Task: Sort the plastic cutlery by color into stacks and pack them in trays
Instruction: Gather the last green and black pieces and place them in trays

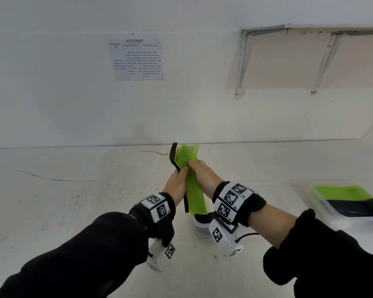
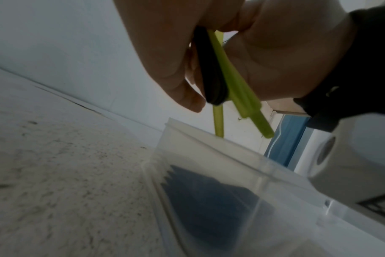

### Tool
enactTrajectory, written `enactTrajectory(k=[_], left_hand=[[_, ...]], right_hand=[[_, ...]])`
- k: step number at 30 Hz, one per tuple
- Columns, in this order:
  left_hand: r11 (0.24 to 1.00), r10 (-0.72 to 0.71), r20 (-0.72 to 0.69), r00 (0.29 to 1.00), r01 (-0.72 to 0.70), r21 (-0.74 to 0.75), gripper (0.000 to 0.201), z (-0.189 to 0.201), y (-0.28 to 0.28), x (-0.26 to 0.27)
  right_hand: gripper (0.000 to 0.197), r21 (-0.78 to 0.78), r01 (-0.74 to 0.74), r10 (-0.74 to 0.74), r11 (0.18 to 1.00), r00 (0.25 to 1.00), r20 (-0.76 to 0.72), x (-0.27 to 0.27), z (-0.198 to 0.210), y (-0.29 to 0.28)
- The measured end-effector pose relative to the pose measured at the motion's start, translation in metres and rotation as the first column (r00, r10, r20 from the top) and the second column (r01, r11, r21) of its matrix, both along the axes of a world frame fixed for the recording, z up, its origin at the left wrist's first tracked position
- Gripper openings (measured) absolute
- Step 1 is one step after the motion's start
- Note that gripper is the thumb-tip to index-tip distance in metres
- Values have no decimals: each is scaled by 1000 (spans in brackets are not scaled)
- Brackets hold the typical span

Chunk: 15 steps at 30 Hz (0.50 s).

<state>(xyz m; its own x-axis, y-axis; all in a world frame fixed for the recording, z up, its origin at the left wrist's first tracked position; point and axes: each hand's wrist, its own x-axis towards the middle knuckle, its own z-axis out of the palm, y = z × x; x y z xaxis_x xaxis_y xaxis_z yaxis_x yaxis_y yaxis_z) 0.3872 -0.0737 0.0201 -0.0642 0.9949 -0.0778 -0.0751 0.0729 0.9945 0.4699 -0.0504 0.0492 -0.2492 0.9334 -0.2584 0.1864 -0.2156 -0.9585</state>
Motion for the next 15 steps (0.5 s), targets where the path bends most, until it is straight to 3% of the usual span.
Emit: enactTrajectory(k=[10,12,15], left_hand=[[999,-35,56,998,36,-16,25,2,-7,8],[999,-31,63,997,32,-9,24,6,-8,13],[996,-90,140,986,92,-8,28,15,-9,25]], right_hand=[[50,-2,44,-44,999,996,-81,4,-7,-3],[60,14,34,-33,999,994,-102,4,-8,-5],[81,144,65,-73,987,996,47,4,-7,-5]])
